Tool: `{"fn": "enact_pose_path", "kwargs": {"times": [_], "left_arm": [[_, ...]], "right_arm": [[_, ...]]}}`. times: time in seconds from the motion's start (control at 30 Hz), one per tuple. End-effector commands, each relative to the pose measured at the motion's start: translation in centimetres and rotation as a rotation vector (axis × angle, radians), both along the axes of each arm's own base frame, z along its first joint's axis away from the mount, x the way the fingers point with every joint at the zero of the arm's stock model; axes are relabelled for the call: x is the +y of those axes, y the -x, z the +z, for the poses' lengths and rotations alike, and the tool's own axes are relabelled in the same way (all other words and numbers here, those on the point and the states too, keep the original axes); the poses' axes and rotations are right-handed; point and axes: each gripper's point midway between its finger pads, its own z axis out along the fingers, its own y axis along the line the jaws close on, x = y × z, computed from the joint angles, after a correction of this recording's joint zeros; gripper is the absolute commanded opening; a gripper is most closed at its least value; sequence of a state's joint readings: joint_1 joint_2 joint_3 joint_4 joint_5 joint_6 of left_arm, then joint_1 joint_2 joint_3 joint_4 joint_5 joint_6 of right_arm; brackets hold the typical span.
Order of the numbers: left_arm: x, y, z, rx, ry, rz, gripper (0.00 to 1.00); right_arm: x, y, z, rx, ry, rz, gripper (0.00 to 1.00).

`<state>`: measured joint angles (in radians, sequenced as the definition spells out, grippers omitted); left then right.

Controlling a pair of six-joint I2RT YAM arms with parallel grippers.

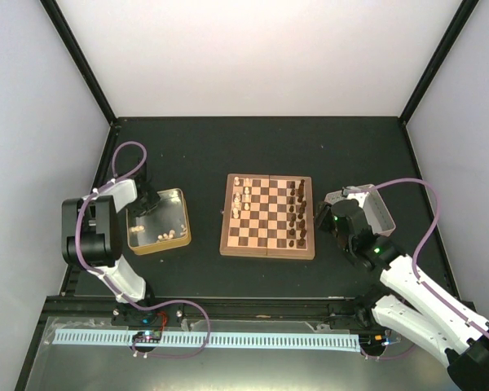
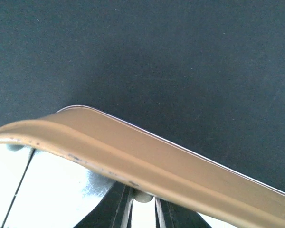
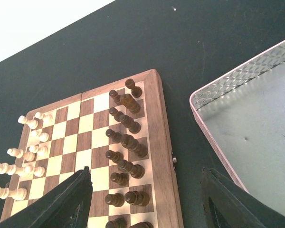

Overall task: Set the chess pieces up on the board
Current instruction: Pick up the chess piece from the storage box, then place the chess piece on the chessboard.

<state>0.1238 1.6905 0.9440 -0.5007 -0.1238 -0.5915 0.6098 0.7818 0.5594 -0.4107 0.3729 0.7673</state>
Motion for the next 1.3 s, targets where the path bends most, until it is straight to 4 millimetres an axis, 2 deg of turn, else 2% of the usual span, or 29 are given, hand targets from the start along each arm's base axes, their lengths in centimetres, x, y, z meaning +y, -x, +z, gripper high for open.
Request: {"fn": "enact_pose_path", "kwargs": {"times": [0.0,0.23,0.5,0.63,0.8,0.93,1.0,1.1,1.27], "left_arm": [[-1.1,-0.3,1.4,-0.056,0.041,-0.005,0.09],[-4.6,-0.1,3.1,-0.106,0.138,-0.07,0.09],[-10.1,0.5,7.0,-0.172,0.194,-0.225,0.09],[-14.1,1.1,9.6,-0.245,0.241,-0.355,0.09],[-19.5,1.4,11.9,-0.303,0.337,-0.592,0.1],[-24.7,2.5,14.0,-0.374,0.432,-0.822,0.1],[-27.0,3.4,14.8,-0.407,0.464,-0.913,0.09],[-30.1,4.6,15.2,-0.429,0.516,-1.023,0.09],[-34.1,6.7,15.4,-0.431,0.58,-1.186,0.09]], "right_arm": [[0.5,-0.3,1.6,-0.025,-0.036,0.013,0.63],[1.9,-0.3,1.8,-0.038,-0.075,0.083,0.63],[4.6,-0.3,3.0,-0.05,-0.126,0.218,0.64],[7.0,-0.2,3.5,-0.057,-0.196,0.322,0.65],[11.4,0.5,4.8,-0.072,-0.31,0.543,0.68],[14.0,0.6,4.9,-0.019,-0.387,0.643,0.72],[15.0,0.1,4.3,0.032,-0.41,0.659,0.73],[16.6,-0.4,4.2,0.083,-0.443,0.695,0.74],[18.5,-0.7,2.7,0.187,-0.494,0.742,0.73]]}}
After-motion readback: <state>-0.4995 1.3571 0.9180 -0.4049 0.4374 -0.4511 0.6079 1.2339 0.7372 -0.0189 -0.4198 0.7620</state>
